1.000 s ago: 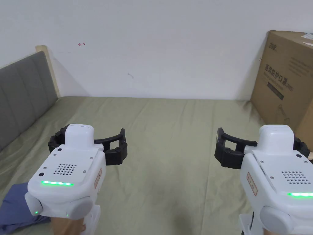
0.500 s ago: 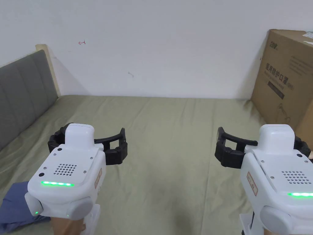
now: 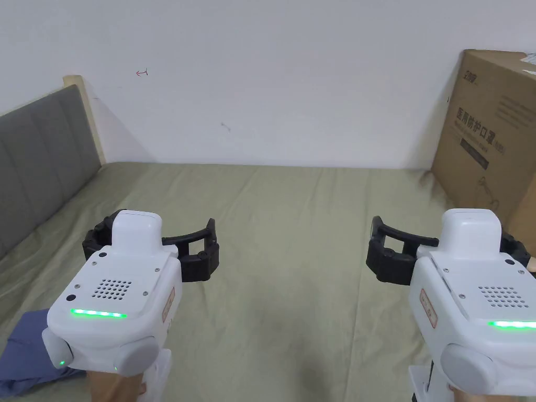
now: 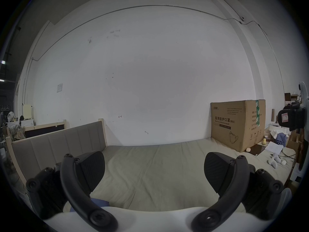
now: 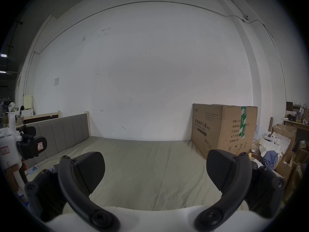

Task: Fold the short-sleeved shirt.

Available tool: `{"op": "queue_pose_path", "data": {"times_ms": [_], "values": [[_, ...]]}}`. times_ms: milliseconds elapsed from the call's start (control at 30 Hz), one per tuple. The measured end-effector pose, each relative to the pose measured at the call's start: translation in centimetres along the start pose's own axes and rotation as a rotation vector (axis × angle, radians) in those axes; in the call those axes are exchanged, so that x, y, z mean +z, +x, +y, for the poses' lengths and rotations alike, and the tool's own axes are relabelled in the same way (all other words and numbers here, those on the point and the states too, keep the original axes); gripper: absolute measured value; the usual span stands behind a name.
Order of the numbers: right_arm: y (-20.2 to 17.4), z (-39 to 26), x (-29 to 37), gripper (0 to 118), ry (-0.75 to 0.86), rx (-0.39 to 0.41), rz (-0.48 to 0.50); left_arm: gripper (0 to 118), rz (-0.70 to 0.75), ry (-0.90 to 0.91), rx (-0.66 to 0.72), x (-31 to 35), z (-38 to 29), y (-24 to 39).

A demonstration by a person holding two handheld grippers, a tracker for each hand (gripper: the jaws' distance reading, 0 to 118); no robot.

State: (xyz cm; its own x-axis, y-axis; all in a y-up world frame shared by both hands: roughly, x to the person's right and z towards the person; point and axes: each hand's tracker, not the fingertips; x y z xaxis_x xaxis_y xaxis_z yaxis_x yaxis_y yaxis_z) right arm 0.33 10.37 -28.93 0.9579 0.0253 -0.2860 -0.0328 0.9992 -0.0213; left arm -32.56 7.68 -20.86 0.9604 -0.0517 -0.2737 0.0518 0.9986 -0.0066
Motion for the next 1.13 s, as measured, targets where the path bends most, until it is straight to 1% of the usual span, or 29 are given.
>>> {"op": "queue_pose_path", "data": {"times_ms": [100,133,200,333,400,433,467,500,600,733,833,933,1033,1133], "values": [[-0.2,0.2,-0.4,118,-0.044,0.008,-0.038,116,-0.001,-0.001,0.002,0.1,0.1,0.0],[-0.3,0.3,-0.6,118,-0.067,-0.013,-0.055,116,-0.002,0.000,0.003,0.1,0.1,-0.1],[-0.1,0.5,-0.9,118,-0.123,-0.081,-0.085,116,-0.004,0.003,0.002,0.1,0.2,-0.1],[0.2,1.4,-1.6,118,-0.344,-0.256,-0.163,116,0.000,0.003,0.011,0.1,0.5,-0.3],[0.5,1.8,-2.0,118,-0.436,-0.307,-0.173,116,0.001,0.004,0.013,0.1,0.6,-0.4],[0.6,1.8,-2.3,118,-0.492,-0.333,-0.195,116,0.002,0.004,0.012,0.1,0.6,-0.4],[0.6,1.9,-2.6,118,-0.531,-0.333,-0.224,116,0.006,0.005,0.011,0.1,0.6,-0.5],[0.5,2.0,-2.8,118,-0.554,-0.326,-0.228,116,0.008,0.003,0.011,0.1,0.6,-0.5],[0.4,2.3,-3.0,118,-0.612,-0.306,-0.206,116,0.008,0.005,0.013,0.1,0.6,-0.7],[0.4,2.1,-2.7,118,-0.595,-0.314,-0.200,116,0.010,0.002,0.020,0.1,0.6,-0.8],[0.3,2.0,-2.8,118,-0.607,-0.296,-0.215,116,0.016,0.000,0.022,0.1,0.6,-0.8],[0.5,1.8,-2.9,118,-0.608,-0.292,-0.197,116,0.014,-0.001,0.026,0.1,0.6,-0.9],[0.3,1.8,-2.7,114,-0.601,-0.286,-0.191,116,0.016,0.000,0.026,0.1,0.6,-0.9],[0.0,1.8,-2.6,114,-0.592,-0.274,-0.199,116,0.014,0.000,0.025,0.1,0.7,-1.0]]}}
